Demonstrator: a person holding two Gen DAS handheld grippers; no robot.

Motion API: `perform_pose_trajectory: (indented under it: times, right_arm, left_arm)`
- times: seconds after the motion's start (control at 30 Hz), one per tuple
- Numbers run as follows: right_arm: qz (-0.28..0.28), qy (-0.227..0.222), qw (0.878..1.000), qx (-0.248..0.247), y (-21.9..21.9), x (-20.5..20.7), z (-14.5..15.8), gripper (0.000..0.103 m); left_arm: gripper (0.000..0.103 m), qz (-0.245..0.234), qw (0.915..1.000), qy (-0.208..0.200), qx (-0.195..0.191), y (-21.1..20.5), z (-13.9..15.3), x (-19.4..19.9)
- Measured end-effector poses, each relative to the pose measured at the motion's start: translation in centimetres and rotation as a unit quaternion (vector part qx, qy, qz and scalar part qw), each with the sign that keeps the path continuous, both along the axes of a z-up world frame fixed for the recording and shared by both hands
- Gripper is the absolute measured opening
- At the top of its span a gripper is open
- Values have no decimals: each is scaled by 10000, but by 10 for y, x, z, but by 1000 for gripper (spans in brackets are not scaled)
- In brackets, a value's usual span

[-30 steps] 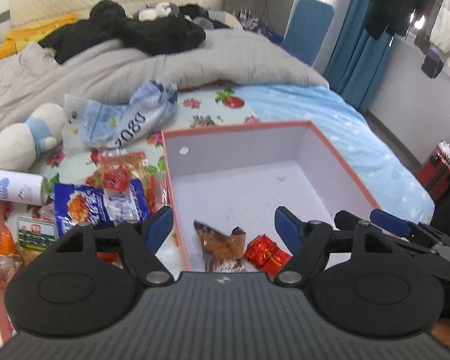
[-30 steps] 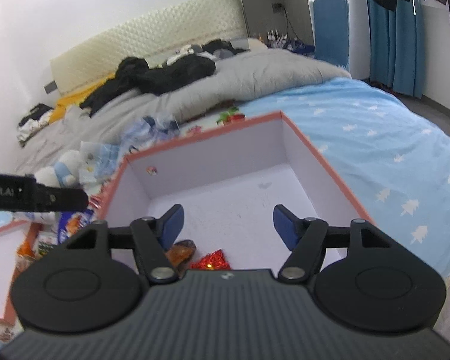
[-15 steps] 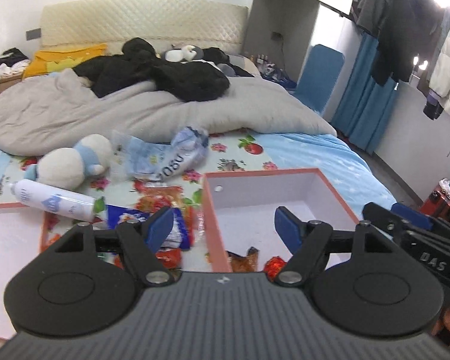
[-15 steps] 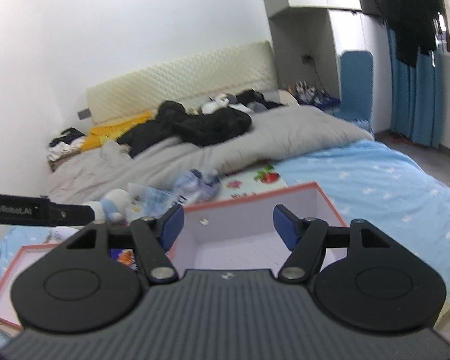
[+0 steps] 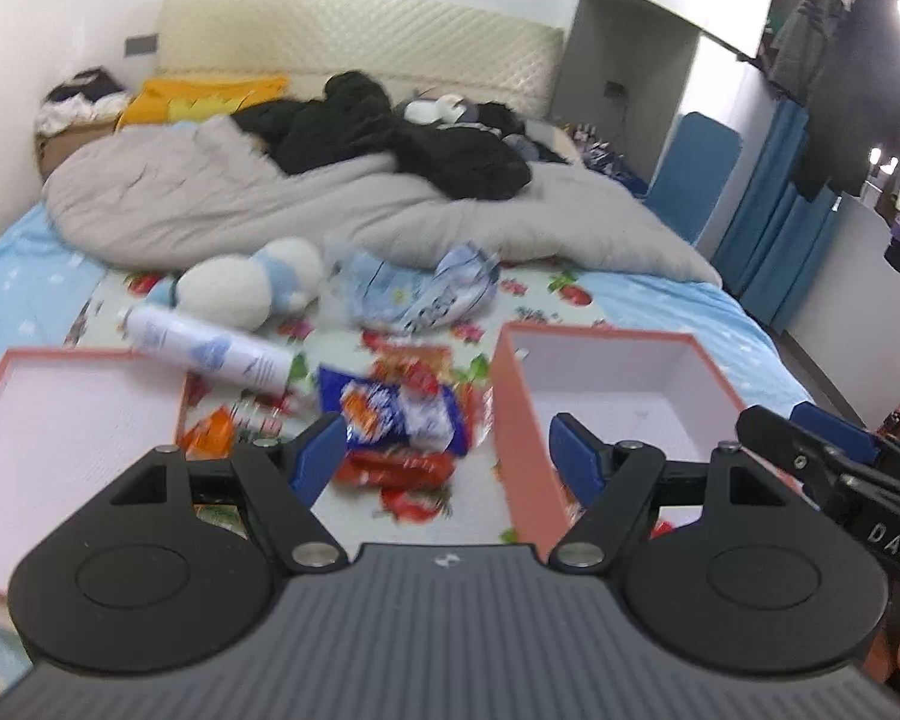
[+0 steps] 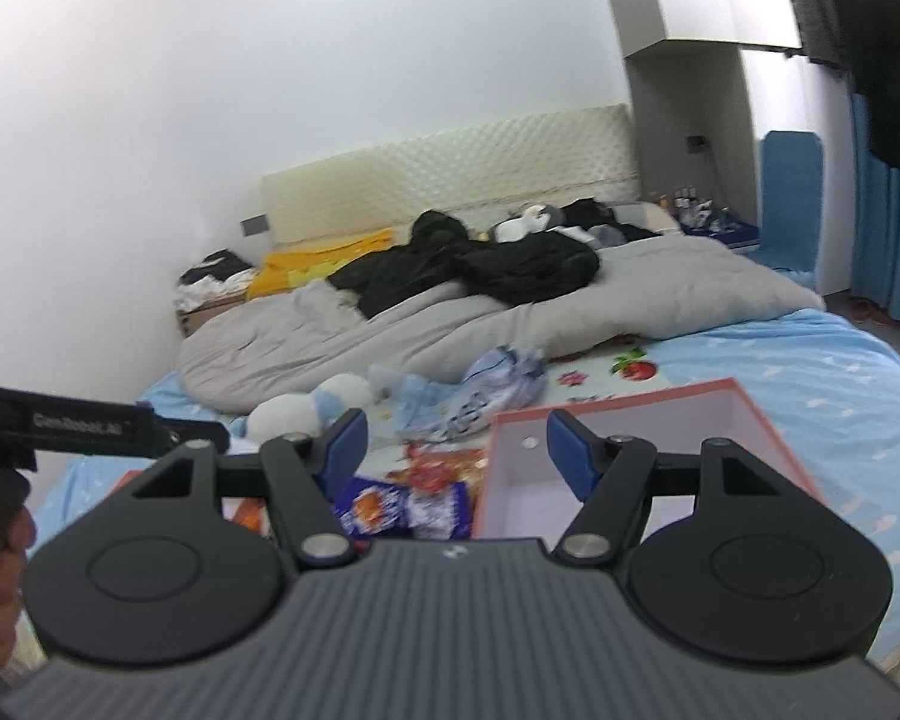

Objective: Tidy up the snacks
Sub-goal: 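Withdraw both open tools from the box back toward the snack pile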

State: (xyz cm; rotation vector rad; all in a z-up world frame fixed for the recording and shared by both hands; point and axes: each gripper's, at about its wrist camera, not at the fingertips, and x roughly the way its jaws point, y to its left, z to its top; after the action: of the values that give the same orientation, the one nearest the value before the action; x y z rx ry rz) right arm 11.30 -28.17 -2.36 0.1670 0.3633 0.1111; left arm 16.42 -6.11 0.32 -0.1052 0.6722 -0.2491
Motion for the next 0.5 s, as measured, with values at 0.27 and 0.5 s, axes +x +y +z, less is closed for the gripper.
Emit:
perform_pose_trajectory:
  times: [0.27,0.5]
  right_arm:
    - [253,262,9993,-8,31,-9,-28,68]
    - [406,540,9977,-47,48,-10,-52,68]
  left_arm:
    - [78,176,9996,182,121,32,-31,-21]
    - [78,238,9994,179,186,41,-48,-26]
